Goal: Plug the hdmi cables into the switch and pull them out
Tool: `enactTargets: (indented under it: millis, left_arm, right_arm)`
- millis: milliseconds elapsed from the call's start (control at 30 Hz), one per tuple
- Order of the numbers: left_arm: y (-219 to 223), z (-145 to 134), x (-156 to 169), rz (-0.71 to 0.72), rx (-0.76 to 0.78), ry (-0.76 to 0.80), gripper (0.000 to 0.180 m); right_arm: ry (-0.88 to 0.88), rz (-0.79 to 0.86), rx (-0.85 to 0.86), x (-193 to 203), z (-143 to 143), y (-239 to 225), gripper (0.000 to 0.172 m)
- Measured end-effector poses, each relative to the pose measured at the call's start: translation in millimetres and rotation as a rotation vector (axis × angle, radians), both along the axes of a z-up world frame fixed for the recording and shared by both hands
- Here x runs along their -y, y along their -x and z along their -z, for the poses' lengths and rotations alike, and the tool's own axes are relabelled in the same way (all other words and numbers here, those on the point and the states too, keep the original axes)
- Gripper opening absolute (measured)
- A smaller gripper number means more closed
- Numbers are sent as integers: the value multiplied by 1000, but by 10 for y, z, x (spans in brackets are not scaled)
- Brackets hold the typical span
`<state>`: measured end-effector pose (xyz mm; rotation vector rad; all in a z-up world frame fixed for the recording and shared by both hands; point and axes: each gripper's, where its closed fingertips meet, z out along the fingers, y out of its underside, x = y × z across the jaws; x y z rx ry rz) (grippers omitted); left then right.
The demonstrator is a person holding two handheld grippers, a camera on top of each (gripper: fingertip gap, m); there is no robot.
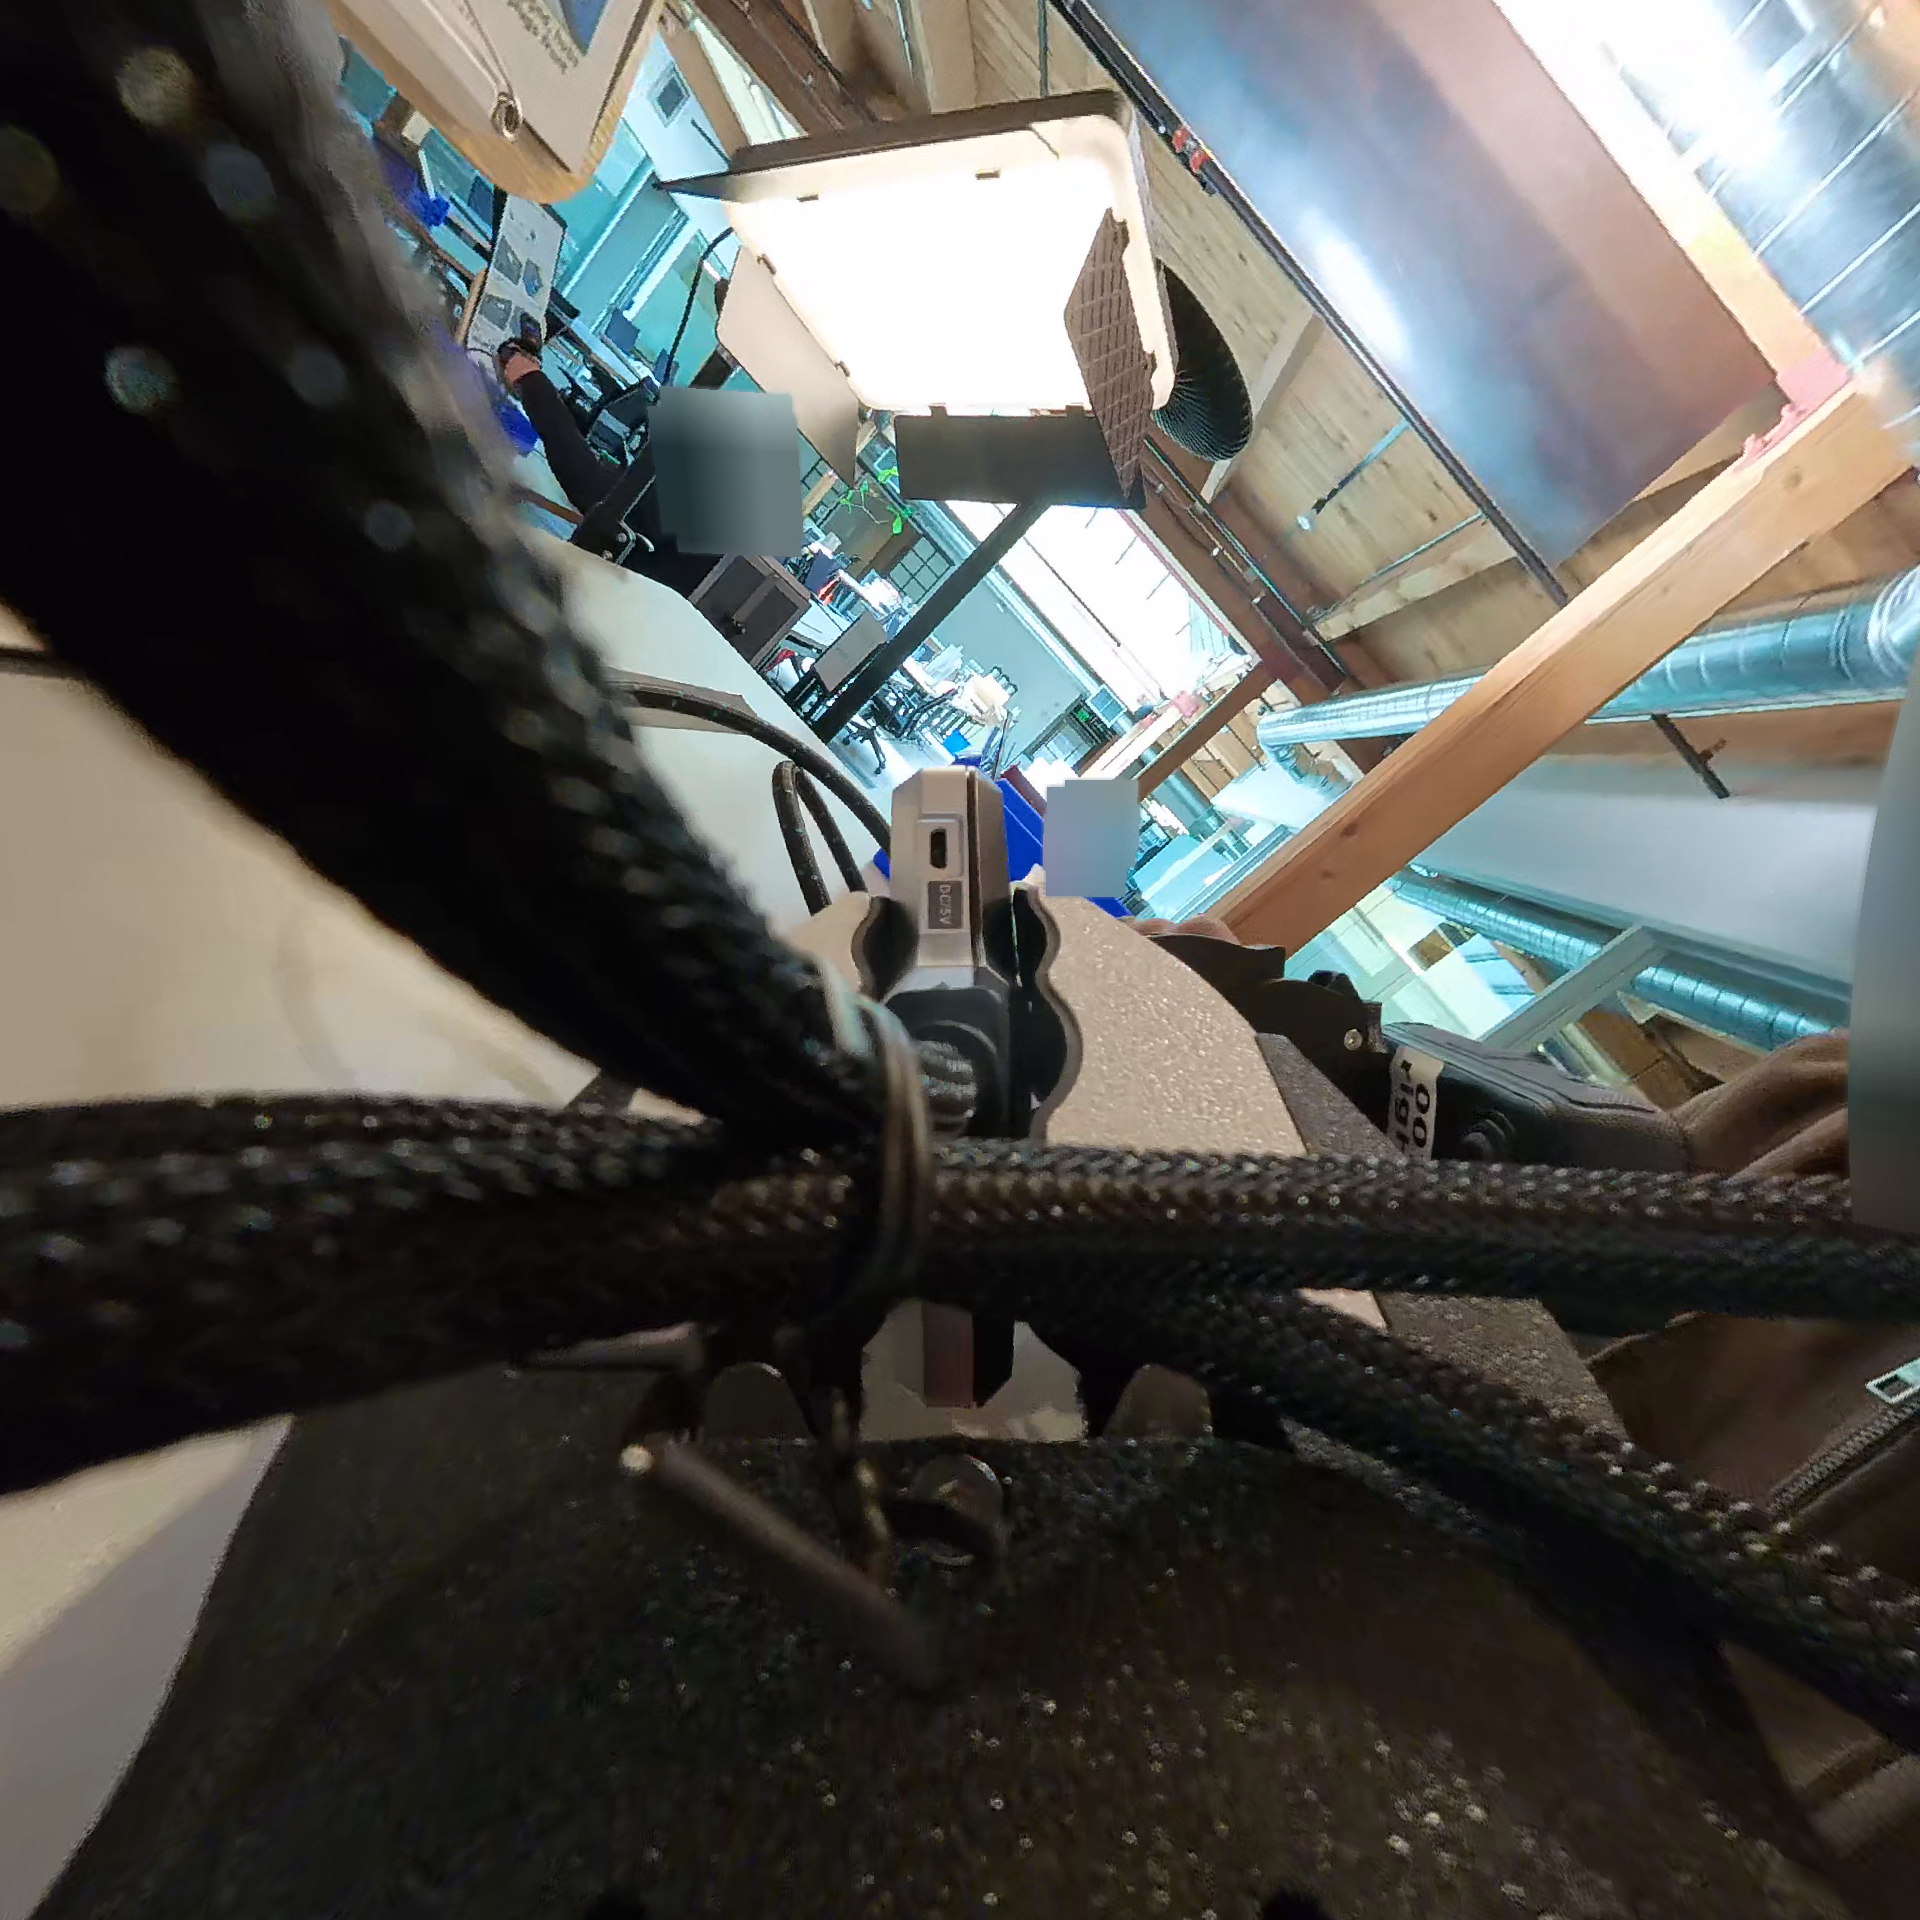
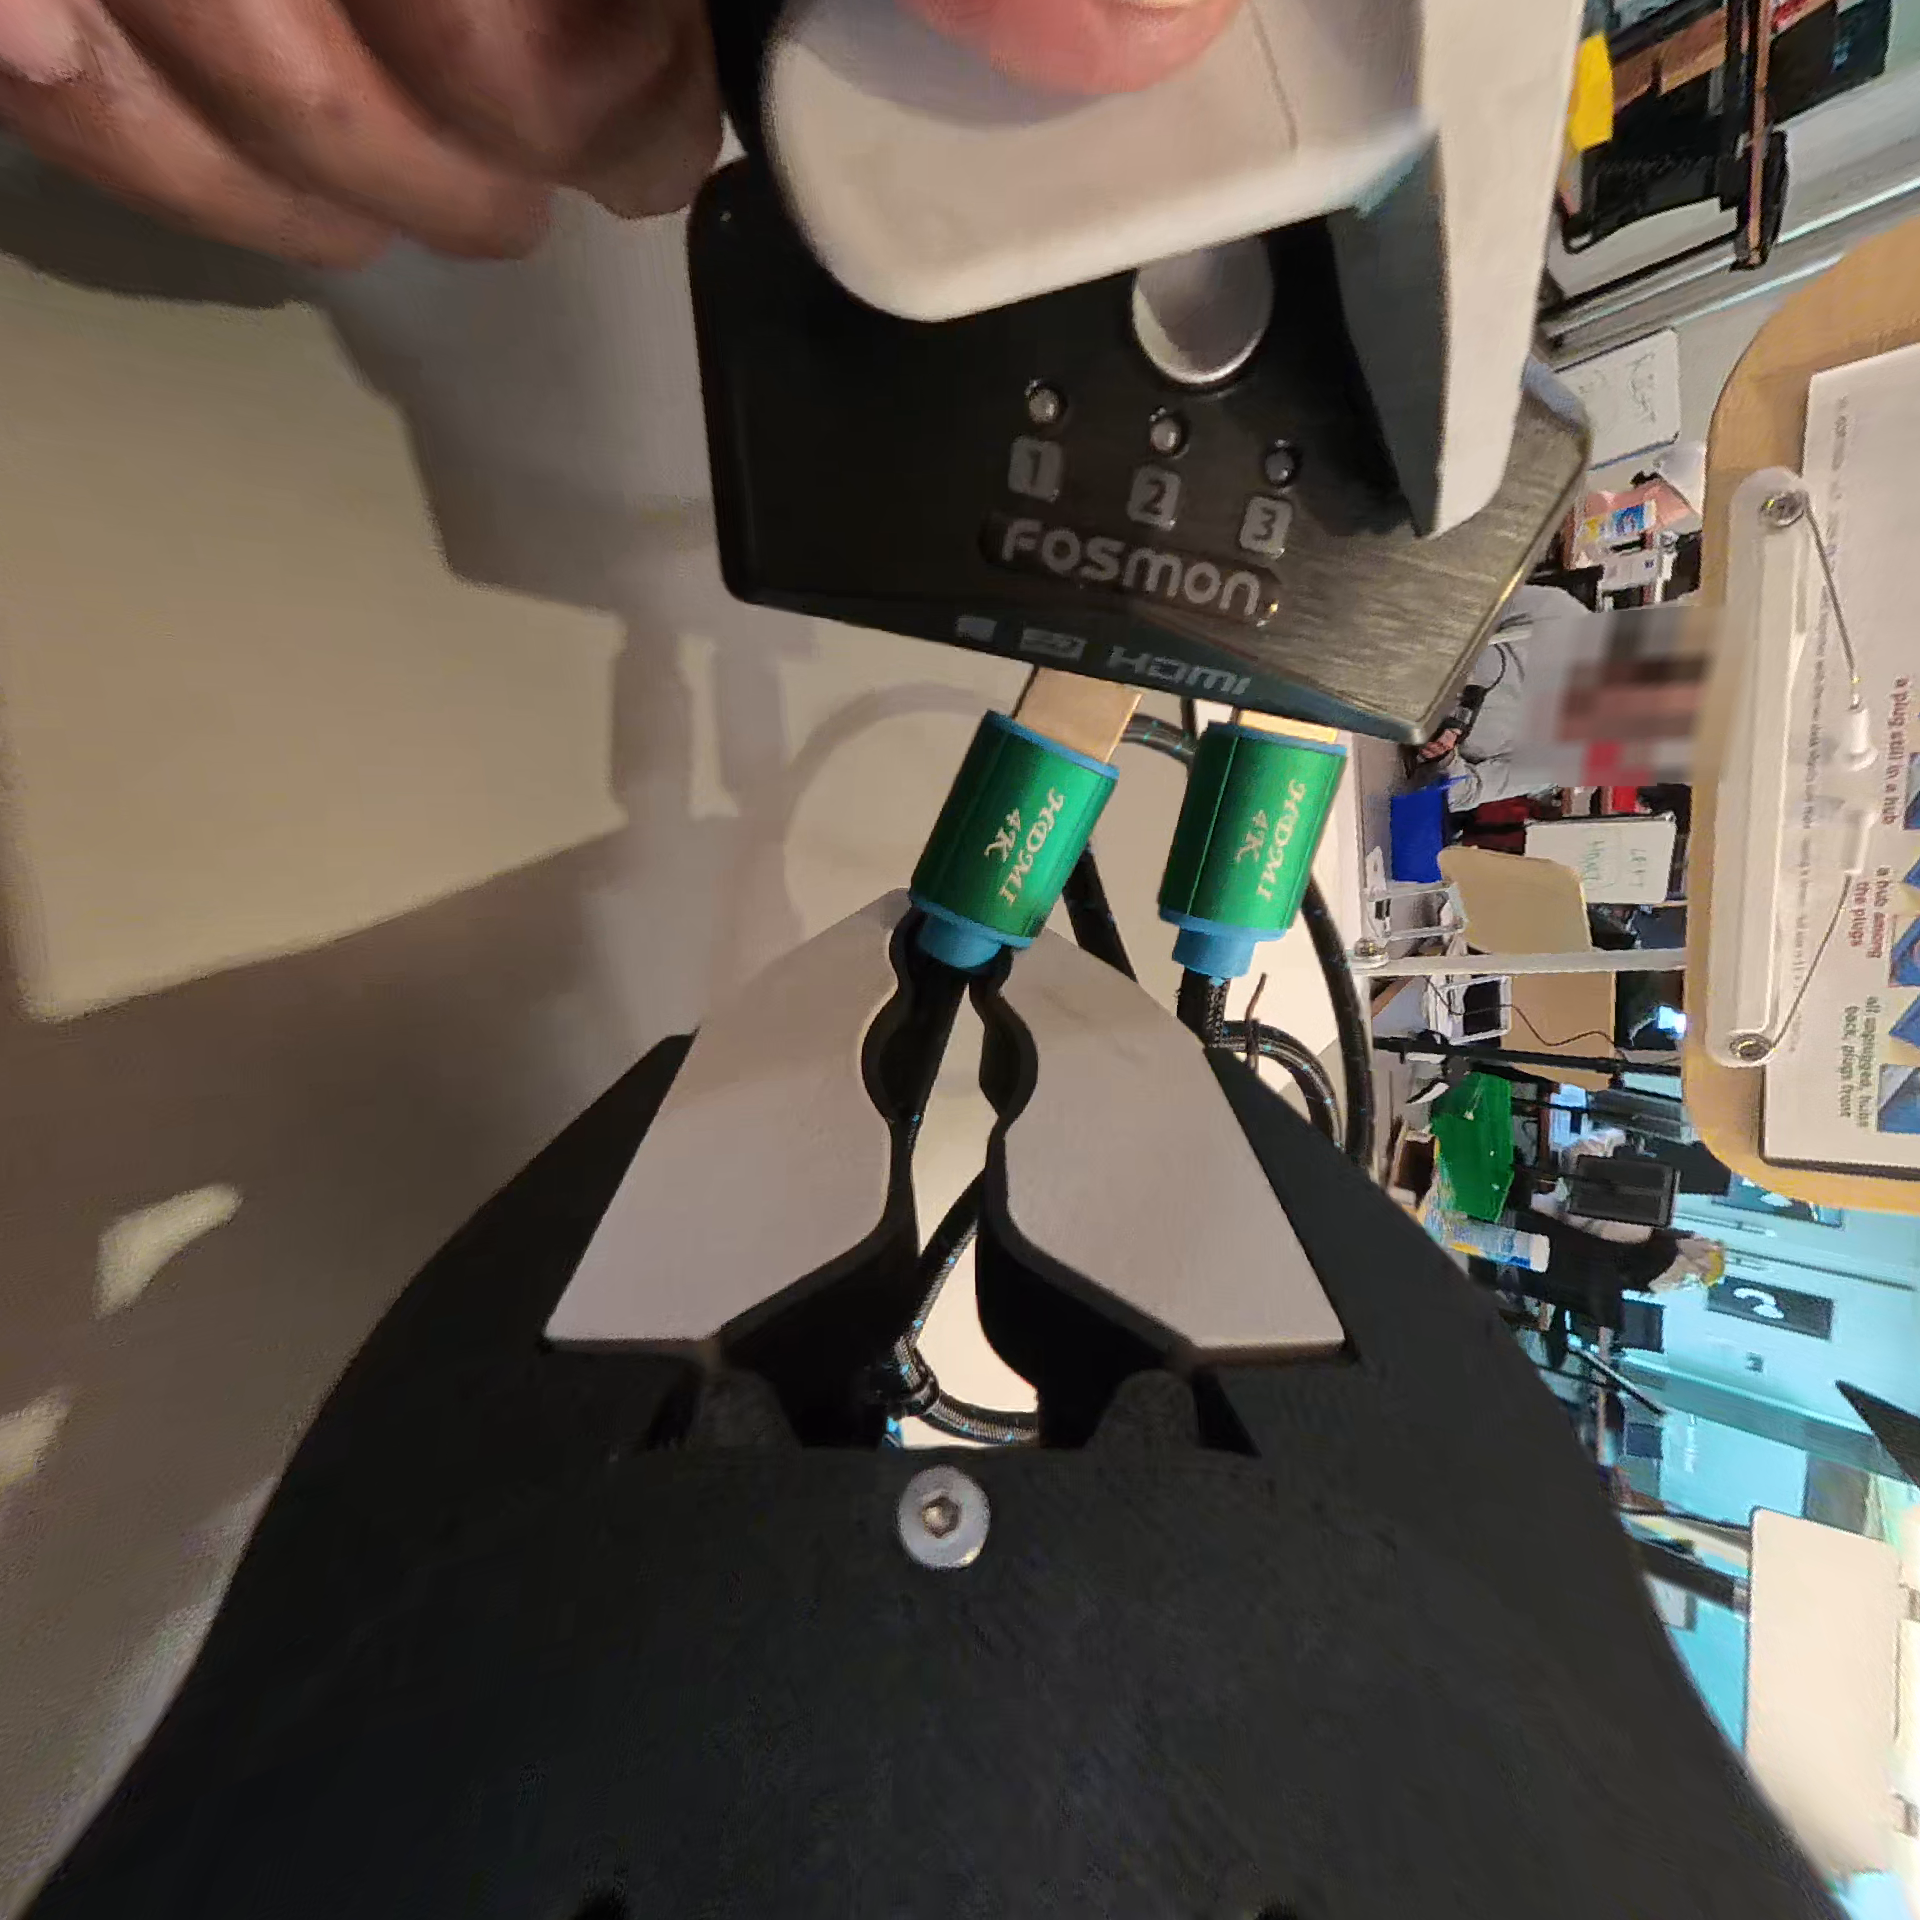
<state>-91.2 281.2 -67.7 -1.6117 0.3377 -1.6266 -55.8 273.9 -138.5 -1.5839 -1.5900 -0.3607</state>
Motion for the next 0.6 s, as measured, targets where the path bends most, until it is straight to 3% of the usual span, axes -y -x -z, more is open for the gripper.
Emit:
enactTargets:
  millis: [233, 467, 600]
  left_arm:
    - [-11, -15, 27, 17, 15, -28, 22]
    - [-120, -3, 23, -13, -70, -94, 25]
    - [-75, -48, 30, -15, -51, -112, 25]
  right_arm:
    - [51, 10, -40, 10, -7, -9, 5]
    - [96, 264, -111, -120, 91, -87, 3]
    - [87, 294, -220, -132, 11, -37, 3]
